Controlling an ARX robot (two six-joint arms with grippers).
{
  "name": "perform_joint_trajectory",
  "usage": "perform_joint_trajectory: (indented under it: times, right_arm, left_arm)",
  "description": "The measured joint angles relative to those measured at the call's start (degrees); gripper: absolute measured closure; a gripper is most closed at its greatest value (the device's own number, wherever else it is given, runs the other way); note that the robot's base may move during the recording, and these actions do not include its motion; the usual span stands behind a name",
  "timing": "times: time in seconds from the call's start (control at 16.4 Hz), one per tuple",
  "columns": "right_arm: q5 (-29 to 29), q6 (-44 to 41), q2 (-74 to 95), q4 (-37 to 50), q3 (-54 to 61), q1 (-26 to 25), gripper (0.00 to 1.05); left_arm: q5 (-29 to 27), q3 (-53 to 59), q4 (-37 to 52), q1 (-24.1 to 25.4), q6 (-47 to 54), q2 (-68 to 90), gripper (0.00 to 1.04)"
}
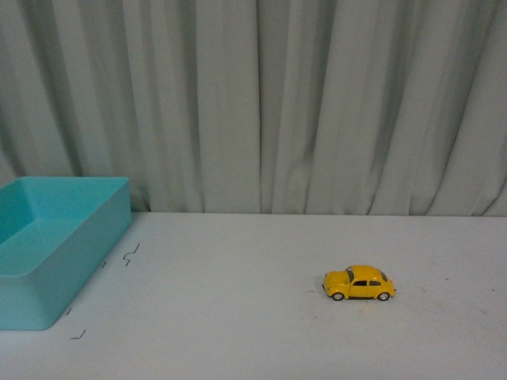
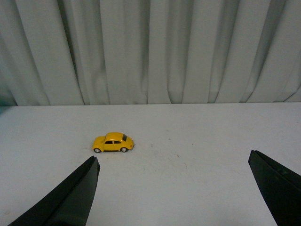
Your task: Wind up and store yellow beetle toy
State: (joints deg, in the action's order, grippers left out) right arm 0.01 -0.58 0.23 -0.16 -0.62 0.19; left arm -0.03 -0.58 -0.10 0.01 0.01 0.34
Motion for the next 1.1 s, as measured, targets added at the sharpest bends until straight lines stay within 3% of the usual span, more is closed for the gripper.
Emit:
perform_joint_trajectory:
  times: [1.1]
  right_arm:
    - [0.00, 0.00, -0.02, -0.17, 0.00, 0.00, 0.07]
  left_arm:
    - [0.00, 0.00, -0.09, 0.00, 0.00, 0.00, 0.07]
